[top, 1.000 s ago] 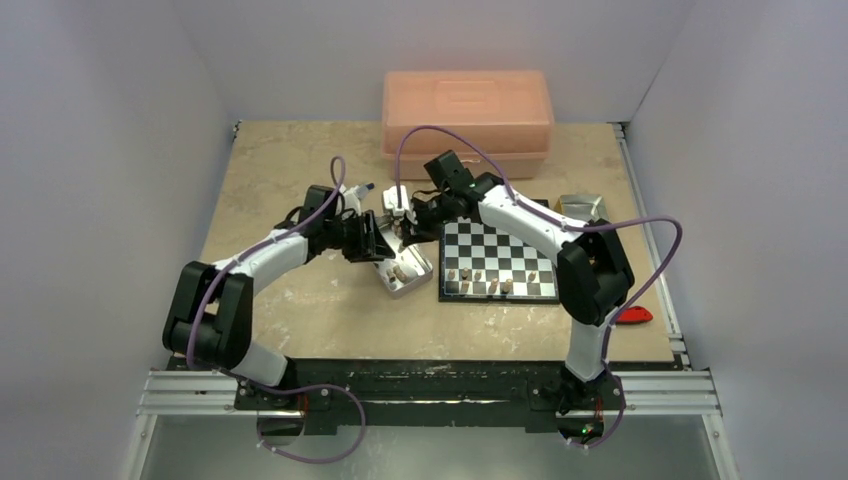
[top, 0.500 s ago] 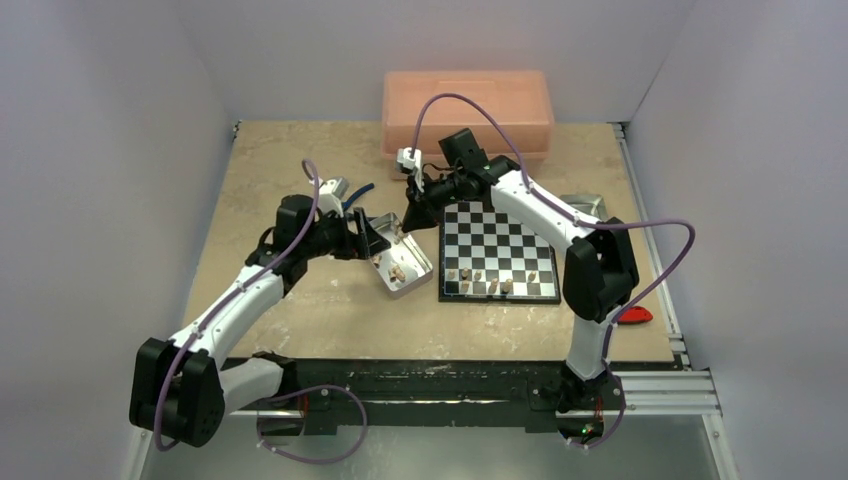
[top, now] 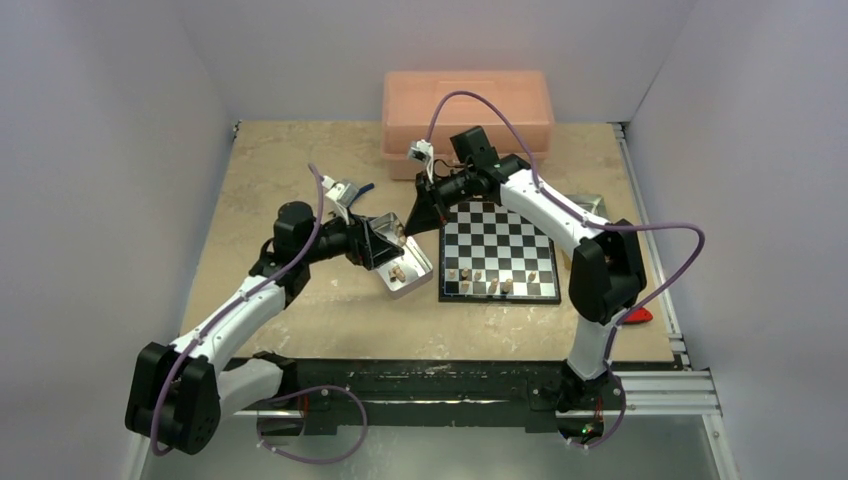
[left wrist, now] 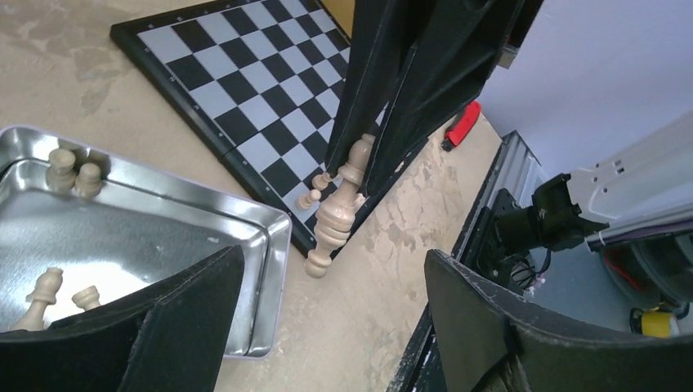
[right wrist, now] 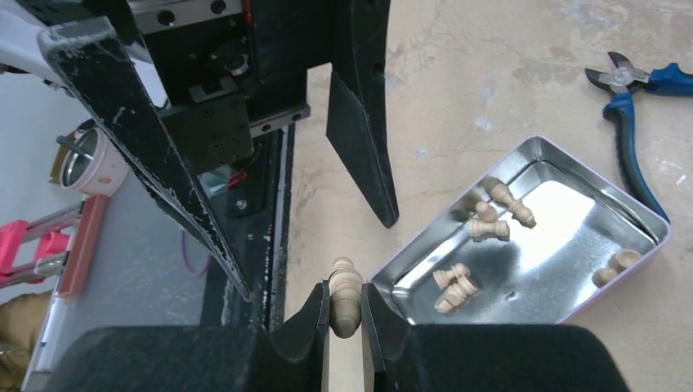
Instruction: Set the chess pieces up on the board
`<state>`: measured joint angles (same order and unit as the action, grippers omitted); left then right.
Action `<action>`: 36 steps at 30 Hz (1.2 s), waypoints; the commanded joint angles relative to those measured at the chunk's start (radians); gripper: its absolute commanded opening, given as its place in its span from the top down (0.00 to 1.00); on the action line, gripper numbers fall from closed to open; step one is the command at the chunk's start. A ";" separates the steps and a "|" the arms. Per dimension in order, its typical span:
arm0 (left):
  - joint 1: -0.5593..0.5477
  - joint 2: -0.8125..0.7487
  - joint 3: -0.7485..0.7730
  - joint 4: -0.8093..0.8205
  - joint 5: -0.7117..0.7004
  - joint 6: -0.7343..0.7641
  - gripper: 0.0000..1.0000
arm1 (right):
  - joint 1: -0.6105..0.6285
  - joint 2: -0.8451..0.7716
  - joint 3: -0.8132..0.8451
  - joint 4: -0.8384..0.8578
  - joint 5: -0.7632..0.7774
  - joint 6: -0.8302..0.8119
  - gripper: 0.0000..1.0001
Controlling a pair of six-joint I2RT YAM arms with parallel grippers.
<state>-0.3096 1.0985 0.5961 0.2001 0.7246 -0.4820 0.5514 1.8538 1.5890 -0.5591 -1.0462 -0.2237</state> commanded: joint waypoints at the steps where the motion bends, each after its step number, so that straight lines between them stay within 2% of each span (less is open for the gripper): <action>1: -0.016 -0.001 0.005 0.108 0.069 0.033 0.21 | 0.001 -0.064 -0.007 0.029 -0.081 0.052 1.00; 9: -0.037 0.057 0.039 0.109 0.121 0.019 0.39 | 0.001 -0.063 -0.014 0.051 -0.119 0.078 1.00; 14: -0.046 0.070 0.043 0.103 0.133 0.020 0.54 | 0.001 -0.059 -0.015 0.057 -0.129 0.084 1.00; 17: -0.046 0.075 0.050 0.090 0.137 0.027 0.68 | 0.001 -0.056 -0.017 0.057 -0.128 0.084 1.00; 21: -0.046 0.073 0.052 0.083 0.141 0.036 0.95 | 0.001 -0.059 -0.017 0.057 -0.125 0.080 1.00; 25: -0.046 0.060 0.046 0.060 0.113 0.052 1.00 | -0.006 -0.069 -0.012 0.050 -0.123 0.069 1.00; 31: -0.045 0.060 0.060 -0.042 0.008 0.082 1.00 | -0.050 -0.108 -0.023 0.018 -0.095 0.009 1.00; 36: -0.041 0.133 0.118 -0.166 -0.093 0.067 1.00 | -0.080 -0.186 -0.073 -0.012 -0.011 -0.082 1.00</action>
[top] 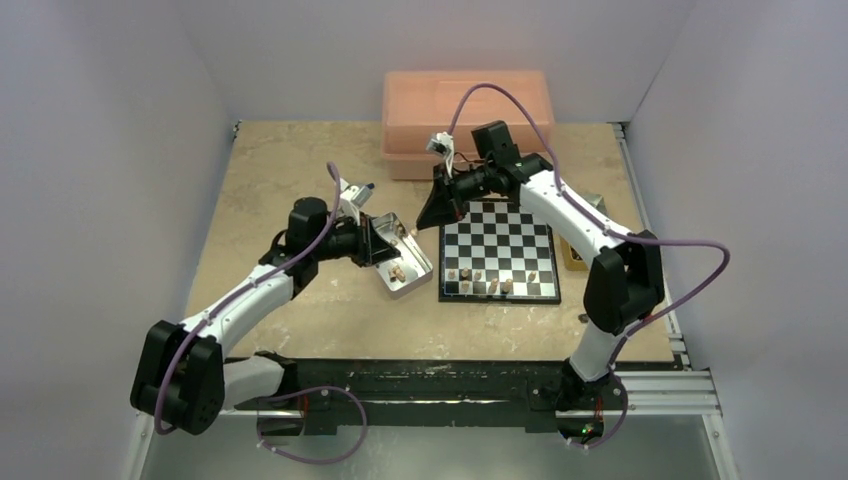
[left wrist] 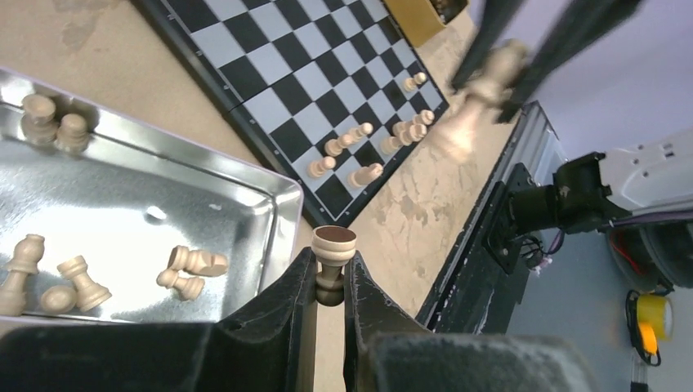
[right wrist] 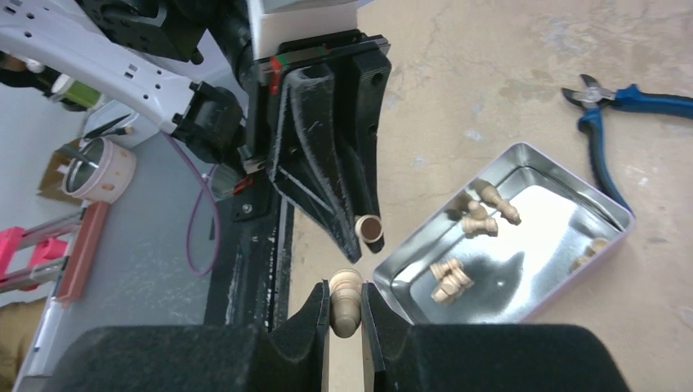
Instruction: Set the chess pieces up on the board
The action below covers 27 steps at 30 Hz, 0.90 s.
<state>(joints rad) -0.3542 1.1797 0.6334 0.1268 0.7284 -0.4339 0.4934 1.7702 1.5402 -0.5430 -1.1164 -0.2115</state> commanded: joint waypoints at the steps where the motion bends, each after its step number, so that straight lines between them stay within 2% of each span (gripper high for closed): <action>1: 0.004 0.076 0.103 -0.120 -0.113 0.015 1.00 | -0.024 -0.122 -0.037 -0.038 0.086 -0.120 1.00; 6: 0.003 0.234 0.234 -0.308 -0.165 -0.003 0.99 | -0.043 -0.241 -0.132 -0.078 0.239 -0.283 1.00; 11: 0.003 0.328 0.302 -0.380 -0.196 -0.006 0.95 | -0.076 -0.374 -0.254 -0.159 0.335 -0.518 1.00; 14: 0.003 0.362 0.331 -0.409 -0.218 0.002 0.89 | -0.096 -0.456 -0.332 -0.263 0.317 -0.776 1.00; 17: 0.003 0.386 0.353 -0.435 -0.240 0.008 0.81 | -0.102 -0.551 -0.413 -0.315 0.278 -0.964 1.00; 23: 0.003 0.402 0.374 -0.456 -0.257 0.012 0.64 | -0.104 -0.603 -0.436 -0.445 0.253 -1.221 1.00; 27: 0.003 0.385 0.380 -0.475 -0.268 0.019 0.57 | -0.102 -0.613 -0.441 -0.551 0.252 -1.398 1.00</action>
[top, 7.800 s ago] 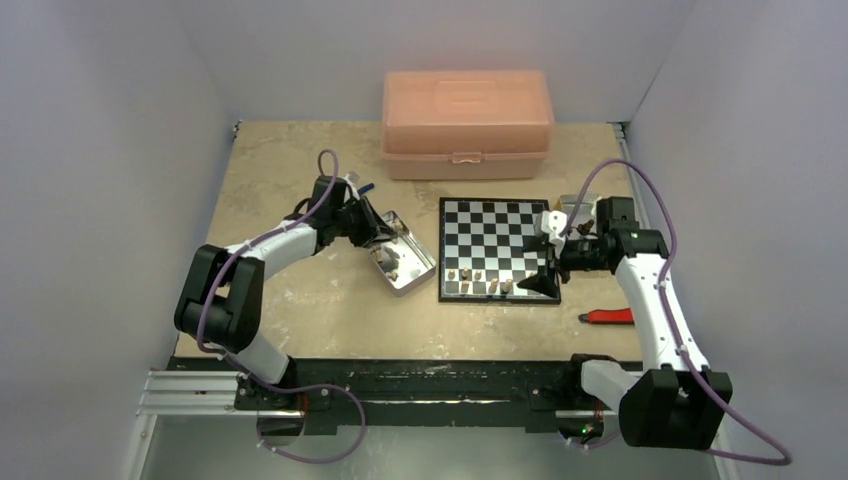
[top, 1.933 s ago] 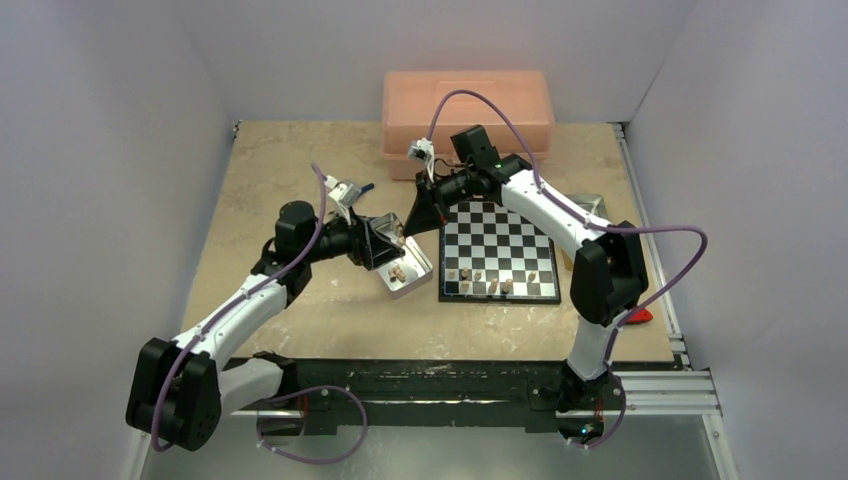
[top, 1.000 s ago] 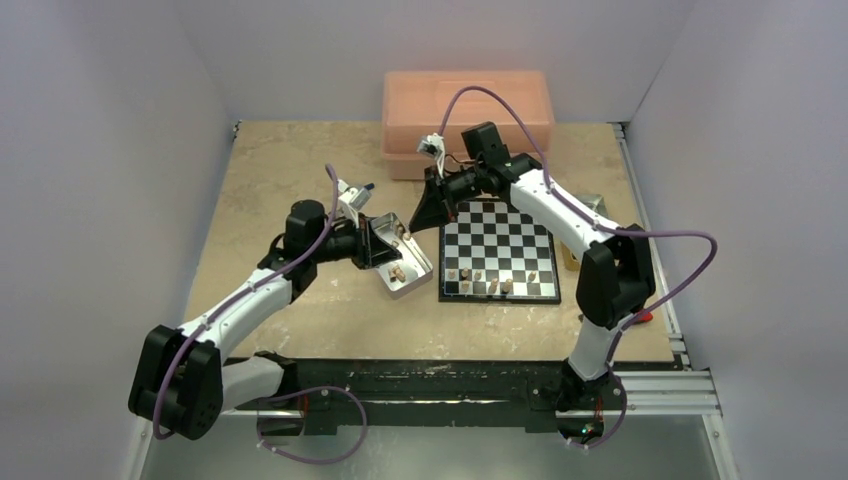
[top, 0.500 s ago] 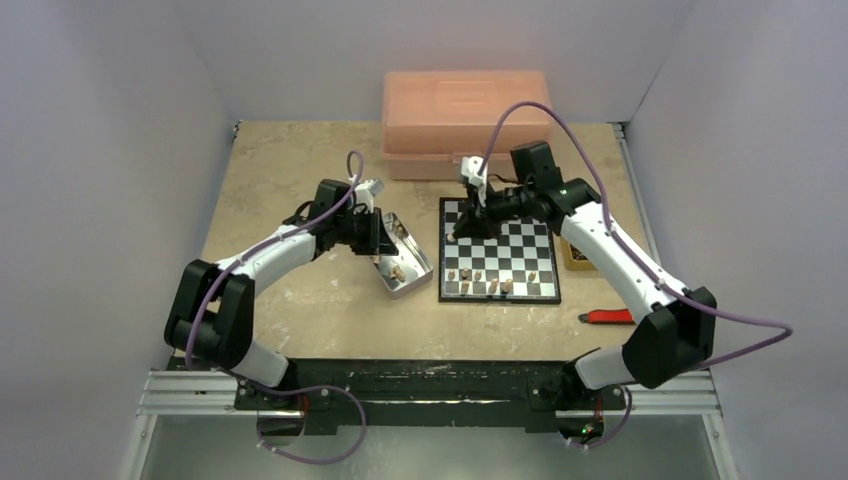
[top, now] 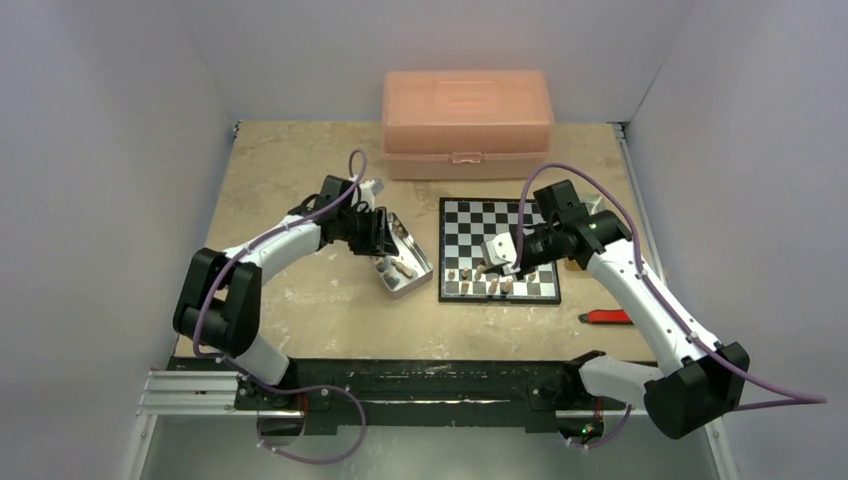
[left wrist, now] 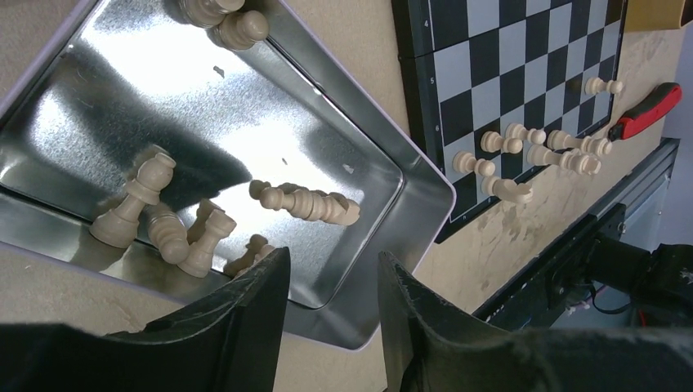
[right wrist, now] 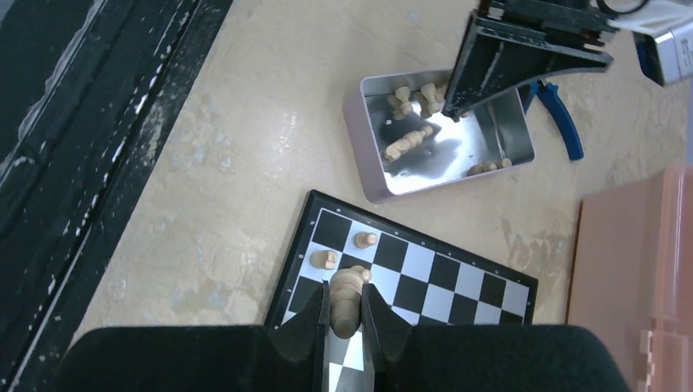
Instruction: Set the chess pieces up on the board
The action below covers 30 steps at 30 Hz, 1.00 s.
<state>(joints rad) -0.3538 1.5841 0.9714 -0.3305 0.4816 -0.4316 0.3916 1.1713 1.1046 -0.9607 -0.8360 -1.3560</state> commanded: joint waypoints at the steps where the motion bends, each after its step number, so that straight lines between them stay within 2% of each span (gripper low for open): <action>1: 0.003 -0.027 0.043 -0.022 -0.025 0.019 0.56 | 0.000 -0.019 -0.012 -0.150 -0.024 -0.287 1.00; 8: 0.003 -0.139 0.041 -0.062 -0.041 0.026 0.52 | -0.001 -0.073 -0.047 -0.213 -0.018 -0.352 1.00; 15: 0.004 -0.293 0.036 -0.118 -0.040 0.044 0.40 | -0.007 -0.157 -0.086 -0.255 0.002 -0.321 1.00; 21: 0.016 -0.405 0.040 -0.166 -0.031 0.068 0.35 | -0.064 -0.212 -0.117 -0.327 -0.018 -0.349 1.00; 27: 0.028 -0.512 0.061 -0.264 -0.073 0.161 0.32 | -0.136 -0.238 -0.166 -0.395 -0.045 -0.434 1.00; 30: 0.029 -0.557 0.062 -0.318 -0.135 0.234 0.31 | -0.169 -0.239 -0.174 -0.314 -0.033 -0.300 1.00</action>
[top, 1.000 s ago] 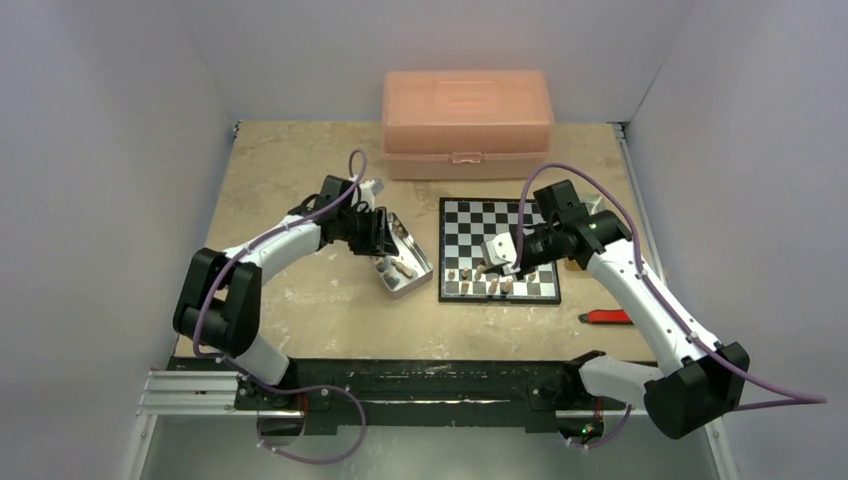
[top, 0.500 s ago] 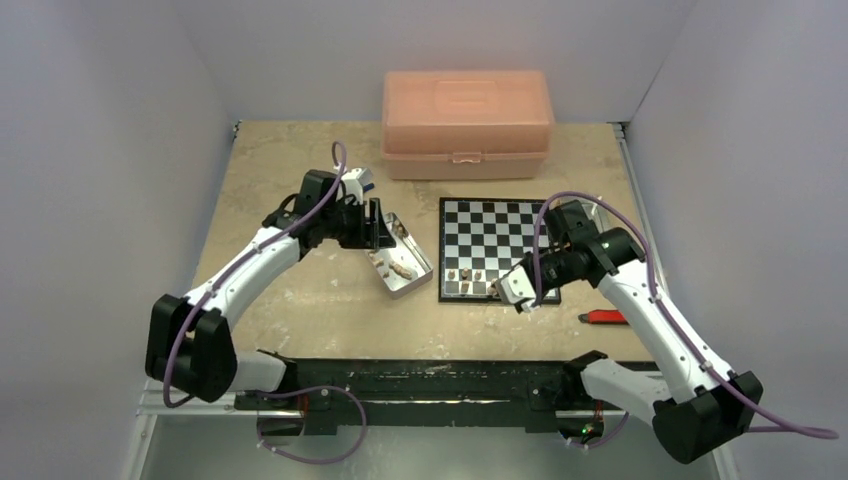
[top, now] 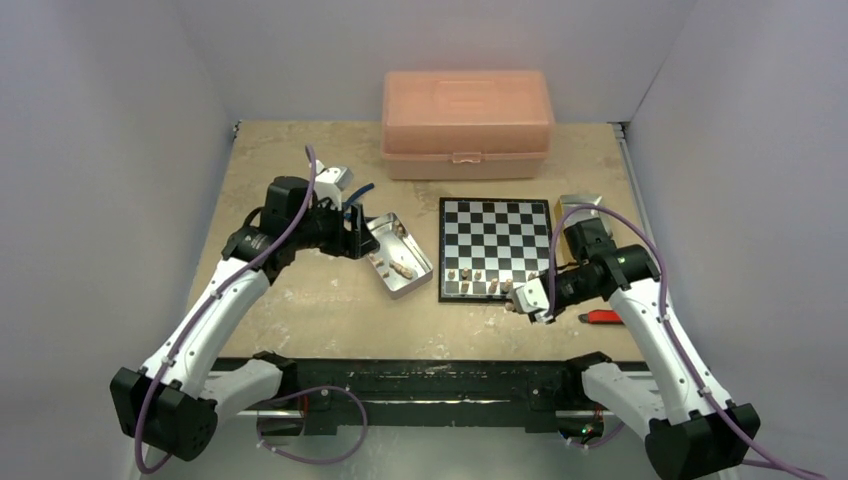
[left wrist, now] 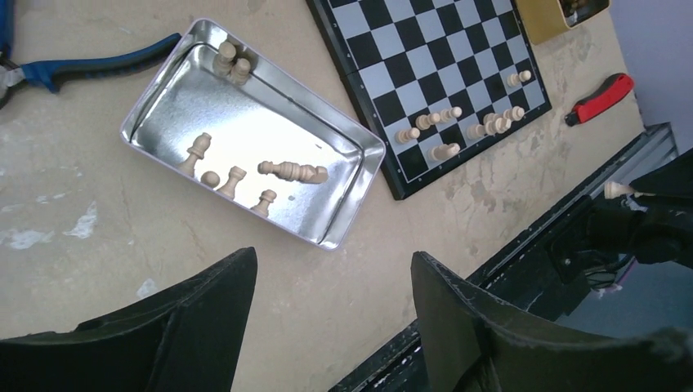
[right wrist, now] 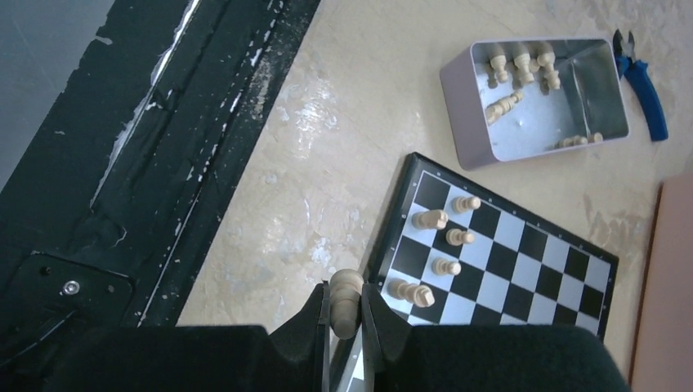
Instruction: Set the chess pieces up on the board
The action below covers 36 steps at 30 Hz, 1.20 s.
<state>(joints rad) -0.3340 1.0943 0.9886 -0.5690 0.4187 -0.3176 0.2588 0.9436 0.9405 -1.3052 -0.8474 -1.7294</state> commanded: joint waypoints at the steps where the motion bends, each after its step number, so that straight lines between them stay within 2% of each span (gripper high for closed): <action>1: 0.009 -0.085 0.038 -0.090 -0.102 0.142 0.31 | -0.048 -0.011 -0.007 0.080 -0.004 0.168 1.00; 4: 0.009 -0.117 0.002 -0.099 -0.178 0.192 0.29 | -0.079 0.003 0.008 0.302 0.100 0.570 1.00; 6: 0.009 -0.125 -0.013 -0.097 -0.195 0.204 0.28 | -0.096 0.022 0.011 0.364 0.159 0.704 1.00; 9: 0.009 -0.127 -0.002 -0.106 -0.183 0.213 0.28 | -0.115 0.054 -0.013 0.429 0.227 0.816 1.00; 15: 0.011 -0.141 -0.008 -0.108 -0.188 0.219 0.26 | -0.116 0.113 -0.107 0.560 0.330 0.905 1.00; 22: 0.031 -0.149 -0.014 -0.099 -0.183 0.206 0.20 | -0.127 0.151 -0.114 0.617 0.367 0.938 1.00; 36: 0.039 -0.145 -0.021 -0.099 -0.176 0.205 0.19 | -0.129 0.206 -0.116 0.545 0.321 0.877 1.00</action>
<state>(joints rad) -0.3019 0.9607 0.9718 -0.6800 0.2413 -0.1200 0.1345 1.1477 0.8238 -0.7433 -0.4904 -0.8337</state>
